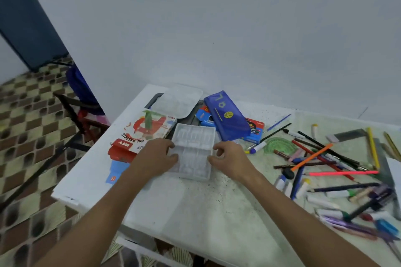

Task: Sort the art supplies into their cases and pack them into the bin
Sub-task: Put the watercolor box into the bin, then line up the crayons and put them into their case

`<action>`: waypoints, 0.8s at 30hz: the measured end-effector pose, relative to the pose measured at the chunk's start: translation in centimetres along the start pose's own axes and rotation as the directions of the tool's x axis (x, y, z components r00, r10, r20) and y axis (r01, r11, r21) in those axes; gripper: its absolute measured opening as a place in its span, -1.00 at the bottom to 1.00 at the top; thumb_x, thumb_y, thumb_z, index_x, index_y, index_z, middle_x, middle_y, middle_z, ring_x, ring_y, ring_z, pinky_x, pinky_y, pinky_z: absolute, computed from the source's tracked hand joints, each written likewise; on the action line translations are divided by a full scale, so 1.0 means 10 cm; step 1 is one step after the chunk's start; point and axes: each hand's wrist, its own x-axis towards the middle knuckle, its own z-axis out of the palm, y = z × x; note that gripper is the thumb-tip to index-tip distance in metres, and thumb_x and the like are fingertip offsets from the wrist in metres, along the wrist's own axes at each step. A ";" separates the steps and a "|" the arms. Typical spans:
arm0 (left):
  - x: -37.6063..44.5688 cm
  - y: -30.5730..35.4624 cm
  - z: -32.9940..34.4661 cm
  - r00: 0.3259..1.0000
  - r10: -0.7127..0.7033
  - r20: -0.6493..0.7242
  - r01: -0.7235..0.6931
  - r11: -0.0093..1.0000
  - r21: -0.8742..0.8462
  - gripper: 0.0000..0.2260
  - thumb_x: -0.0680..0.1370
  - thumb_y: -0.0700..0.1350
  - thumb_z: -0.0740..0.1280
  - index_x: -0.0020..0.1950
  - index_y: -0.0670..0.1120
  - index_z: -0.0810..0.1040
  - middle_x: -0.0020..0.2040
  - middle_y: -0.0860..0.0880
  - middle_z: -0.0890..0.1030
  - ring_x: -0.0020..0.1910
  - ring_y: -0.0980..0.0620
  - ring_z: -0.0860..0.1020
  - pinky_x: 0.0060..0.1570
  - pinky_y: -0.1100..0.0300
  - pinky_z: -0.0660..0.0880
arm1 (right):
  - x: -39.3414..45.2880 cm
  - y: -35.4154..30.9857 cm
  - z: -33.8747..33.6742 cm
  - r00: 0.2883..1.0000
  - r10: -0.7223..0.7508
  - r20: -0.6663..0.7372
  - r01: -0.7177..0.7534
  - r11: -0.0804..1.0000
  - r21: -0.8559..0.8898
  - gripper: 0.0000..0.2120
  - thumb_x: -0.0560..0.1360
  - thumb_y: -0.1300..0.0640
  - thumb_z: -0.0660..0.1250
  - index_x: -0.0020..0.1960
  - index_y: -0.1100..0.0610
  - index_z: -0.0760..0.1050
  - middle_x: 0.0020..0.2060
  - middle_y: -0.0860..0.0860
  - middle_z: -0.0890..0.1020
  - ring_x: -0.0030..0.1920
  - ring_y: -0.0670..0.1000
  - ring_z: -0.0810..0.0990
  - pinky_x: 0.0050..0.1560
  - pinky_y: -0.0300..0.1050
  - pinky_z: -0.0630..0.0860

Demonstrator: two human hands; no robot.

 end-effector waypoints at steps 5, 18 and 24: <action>0.18 -0.26 -0.31 0.961 -0.127 -0.244 0.113 0.991 -0.069 -0.72 0.50 0.00 0.32 0.13 -0.13 0.56 -0.01 -0.06 0.59 -0.14 0.00 0.52 -0.12 0.17 0.44 | 0.30 -0.29 0.09 0.995 -0.055 -0.089 0.046 0.994 -0.097 -0.61 0.48 0.06 0.38 0.26 0.19 0.49 0.07 0.10 0.50 0.05 0.02 0.47 -0.04 -0.26 0.31; 0.33 -0.45 -0.29 0.925 -0.343 -0.162 0.336 0.939 -0.073 -0.27 0.16 0.39 0.31 0.16 -0.06 0.48 0.01 -0.09 0.50 0.00 -0.07 0.50 0.02 0.02 0.52 | 1.21 -0.84 0.41 0.984 -0.117 0.136 0.114 0.993 0.033 -0.41 0.46 0.01 0.43 0.39 0.23 0.37 0.32 0.12 0.47 0.26 0.06 0.49 0.17 -0.21 0.37; 0.13 -0.35 -0.45 0.960 -0.152 -0.233 0.098 0.969 -0.227 -0.45 0.29 0.07 0.53 0.20 -0.04 0.44 0.06 0.00 0.36 -0.05 0.09 0.41 -0.11 0.26 0.35 | 1.06 -0.64 0.01 0.998 -0.031 -0.052 0.048 0.932 0.358 -0.28 0.41 0.01 0.47 0.47 0.10 0.23 0.17 -0.05 0.40 0.19 -0.04 0.41 0.24 -0.08 0.40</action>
